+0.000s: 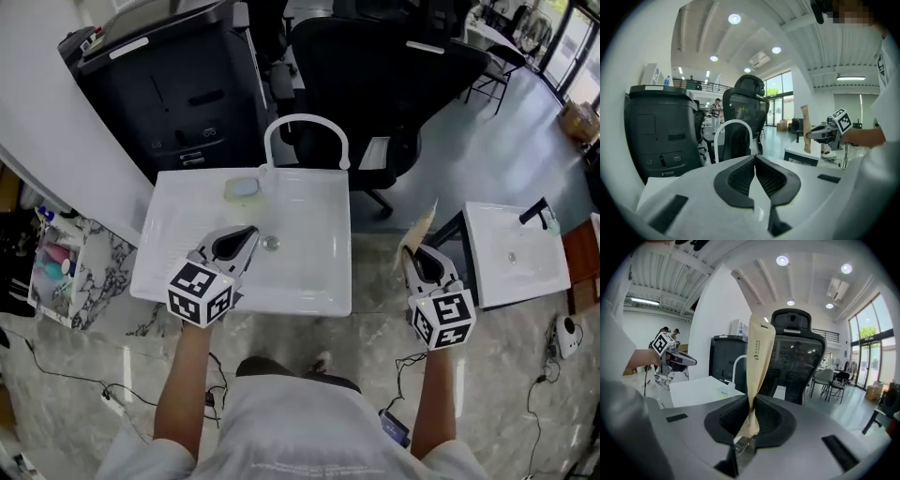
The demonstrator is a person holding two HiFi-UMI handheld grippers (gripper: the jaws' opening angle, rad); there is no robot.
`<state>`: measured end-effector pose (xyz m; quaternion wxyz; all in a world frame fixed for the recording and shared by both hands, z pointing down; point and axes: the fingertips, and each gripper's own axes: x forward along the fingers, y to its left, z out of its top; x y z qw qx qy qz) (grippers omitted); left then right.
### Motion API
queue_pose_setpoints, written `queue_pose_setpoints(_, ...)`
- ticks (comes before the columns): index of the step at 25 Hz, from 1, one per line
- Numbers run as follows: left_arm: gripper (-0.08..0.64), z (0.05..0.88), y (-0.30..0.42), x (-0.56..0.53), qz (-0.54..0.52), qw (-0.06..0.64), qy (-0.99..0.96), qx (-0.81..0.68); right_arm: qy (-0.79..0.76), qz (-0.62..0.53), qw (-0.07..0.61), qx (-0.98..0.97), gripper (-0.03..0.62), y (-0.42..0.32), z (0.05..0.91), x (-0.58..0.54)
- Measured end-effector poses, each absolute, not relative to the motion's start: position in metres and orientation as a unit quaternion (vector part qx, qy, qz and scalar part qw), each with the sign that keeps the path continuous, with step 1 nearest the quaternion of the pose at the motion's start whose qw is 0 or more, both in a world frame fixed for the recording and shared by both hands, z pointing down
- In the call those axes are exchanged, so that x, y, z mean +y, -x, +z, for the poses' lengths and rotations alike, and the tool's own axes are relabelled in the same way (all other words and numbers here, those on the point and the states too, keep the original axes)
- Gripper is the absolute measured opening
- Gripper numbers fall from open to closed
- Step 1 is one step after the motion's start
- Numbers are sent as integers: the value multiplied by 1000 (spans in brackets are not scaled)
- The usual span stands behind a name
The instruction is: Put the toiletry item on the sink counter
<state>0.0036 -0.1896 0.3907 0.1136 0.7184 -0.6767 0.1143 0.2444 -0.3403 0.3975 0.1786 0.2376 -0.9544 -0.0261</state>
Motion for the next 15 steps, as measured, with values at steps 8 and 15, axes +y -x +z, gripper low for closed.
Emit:
queue_pose_setpoints(8,15,411,24,-196,119,141,-670,-719,-173,-39,225,-958,40,-186,448,-396)
queue_pose_setpoints(15,15,439,77,-221,114,171,-666,-717,-124,-21,258,-958,41,-114,484,-412)
